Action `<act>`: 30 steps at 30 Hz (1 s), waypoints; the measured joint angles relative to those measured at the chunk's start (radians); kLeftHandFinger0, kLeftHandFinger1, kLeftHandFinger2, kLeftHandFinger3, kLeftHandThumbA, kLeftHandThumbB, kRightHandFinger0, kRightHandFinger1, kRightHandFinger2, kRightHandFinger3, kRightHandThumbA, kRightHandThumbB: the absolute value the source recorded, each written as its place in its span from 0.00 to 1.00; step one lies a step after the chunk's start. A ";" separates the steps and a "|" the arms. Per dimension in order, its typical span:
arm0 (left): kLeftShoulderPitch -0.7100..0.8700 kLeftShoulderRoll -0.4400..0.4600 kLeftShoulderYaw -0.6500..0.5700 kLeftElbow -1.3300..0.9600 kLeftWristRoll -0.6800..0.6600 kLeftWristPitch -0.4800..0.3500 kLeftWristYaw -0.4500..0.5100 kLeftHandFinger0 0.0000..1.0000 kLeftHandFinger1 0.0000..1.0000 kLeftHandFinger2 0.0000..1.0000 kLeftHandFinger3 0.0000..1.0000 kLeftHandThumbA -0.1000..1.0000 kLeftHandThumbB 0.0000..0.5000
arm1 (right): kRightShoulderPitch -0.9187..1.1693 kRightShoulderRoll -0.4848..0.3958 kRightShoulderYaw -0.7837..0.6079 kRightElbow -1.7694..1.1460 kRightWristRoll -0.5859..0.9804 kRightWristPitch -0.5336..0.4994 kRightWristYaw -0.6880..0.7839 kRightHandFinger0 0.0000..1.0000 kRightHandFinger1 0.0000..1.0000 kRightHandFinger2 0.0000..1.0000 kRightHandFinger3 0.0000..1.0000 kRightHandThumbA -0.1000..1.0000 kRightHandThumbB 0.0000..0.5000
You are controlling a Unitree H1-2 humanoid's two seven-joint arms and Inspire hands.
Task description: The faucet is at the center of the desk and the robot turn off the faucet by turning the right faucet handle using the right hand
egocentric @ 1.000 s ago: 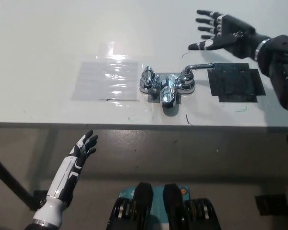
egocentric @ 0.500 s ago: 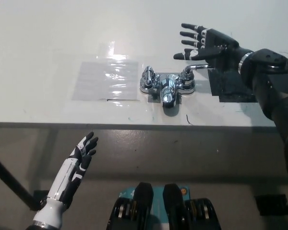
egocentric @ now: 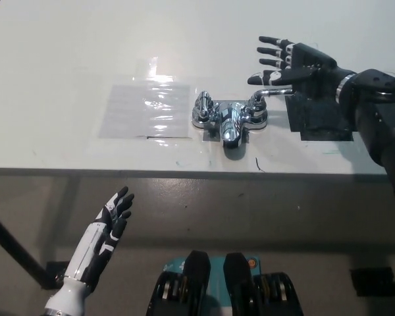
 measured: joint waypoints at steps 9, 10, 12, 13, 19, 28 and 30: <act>-0.001 0.000 -0.002 0.000 0.010 -0.001 0.000 1.00 1.00 1.00 1.00 0.94 0.45 | -0.010 -0.022 0.000 0.000 -0.001 -0.001 0.001 1.00 1.00 1.00 1.00 1.00 0.78; -0.001 0.000 -0.002 0.000 0.012 -0.001 0.000 1.00 1.00 1.00 1.00 0.94 0.46 | -0.010 -0.021 0.000 0.000 -0.002 -0.001 0.001 1.00 1.00 1.00 1.00 1.00 0.79; -0.001 0.000 -0.003 0.000 0.014 -0.001 0.000 1.00 1.00 1.00 1.00 0.94 0.48 | -0.010 -0.021 0.000 0.001 -0.004 -0.001 0.001 1.00 1.00 1.00 1.00 1.00 0.77; -0.001 0.000 -0.003 0.000 0.014 -0.001 0.000 1.00 1.00 1.00 1.00 0.94 0.48 | -0.010 -0.021 0.000 0.001 -0.004 -0.001 0.000 1.00 1.00 1.00 1.00 1.00 0.77; -0.002 -0.001 -0.007 0.000 0.017 -0.001 0.000 1.00 1.00 1.00 1.00 0.94 0.46 | -0.007 -0.022 -0.003 0.002 -0.005 -0.001 0.001 1.00 1.00 1.00 1.00 1.00 0.72; -0.007 -0.001 -0.007 0.000 0.015 -0.001 0.000 1.00 1.00 1.00 1.00 0.93 0.43 | 0.021 -0.020 -0.008 0.003 -0.004 -0.001 0.001 1.00 1.00 1.00 1.00 1.00 0.71; -0.007 -0.001 -0.007 0.000 0.015 -0.001 0.000 1.00 1.00 1.00 1.00 0.94 0.45 | 0.031 -0.019 -0.008 0.004 -0.005 -0.001 0.001 1.00 1.00 1.00 1.00 1.00 0.74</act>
